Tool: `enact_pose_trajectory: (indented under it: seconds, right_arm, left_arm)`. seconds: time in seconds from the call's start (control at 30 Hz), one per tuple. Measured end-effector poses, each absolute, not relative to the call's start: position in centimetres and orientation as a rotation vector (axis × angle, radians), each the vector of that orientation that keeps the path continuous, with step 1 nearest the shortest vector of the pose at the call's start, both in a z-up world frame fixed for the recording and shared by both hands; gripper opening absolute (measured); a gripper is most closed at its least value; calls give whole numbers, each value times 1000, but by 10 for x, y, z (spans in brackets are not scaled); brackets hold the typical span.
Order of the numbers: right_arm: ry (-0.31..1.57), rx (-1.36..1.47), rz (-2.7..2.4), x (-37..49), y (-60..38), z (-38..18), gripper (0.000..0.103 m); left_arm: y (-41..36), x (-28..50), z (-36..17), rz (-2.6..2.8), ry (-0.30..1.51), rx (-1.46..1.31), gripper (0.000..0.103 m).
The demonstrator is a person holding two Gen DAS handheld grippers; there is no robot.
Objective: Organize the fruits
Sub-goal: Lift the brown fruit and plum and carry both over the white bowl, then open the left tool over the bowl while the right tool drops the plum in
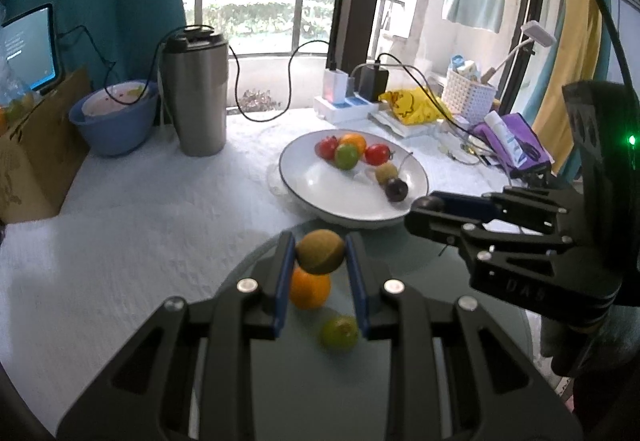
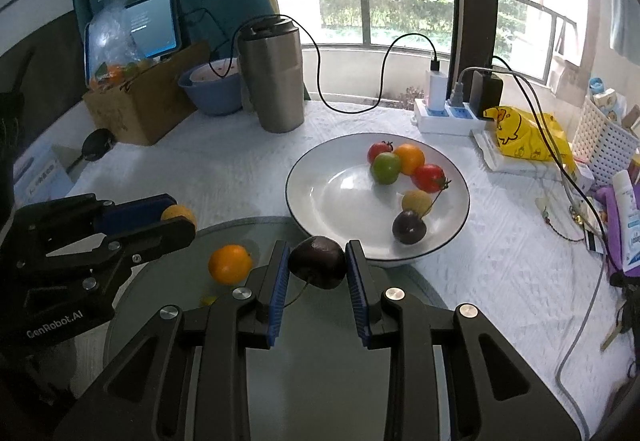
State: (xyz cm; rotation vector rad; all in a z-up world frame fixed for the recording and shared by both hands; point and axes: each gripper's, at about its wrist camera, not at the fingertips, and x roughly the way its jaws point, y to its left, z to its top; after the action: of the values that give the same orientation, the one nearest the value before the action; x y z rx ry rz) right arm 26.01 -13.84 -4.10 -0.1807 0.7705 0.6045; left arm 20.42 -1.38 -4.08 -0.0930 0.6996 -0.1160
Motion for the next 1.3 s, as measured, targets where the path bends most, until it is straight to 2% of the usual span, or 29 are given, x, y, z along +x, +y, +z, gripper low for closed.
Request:
enact_pose_trajectory:
  seconds: [0.6,1.3]
  right_arm:
    - [763,-170,596,304,-142,-40,30]
    - [803,-155,596,357,-142,-67,30]
  left_arm:
    - [-20,254,-43,-131,706,-71,27]
    - [-23,332,-81,-145,792,-101,27]
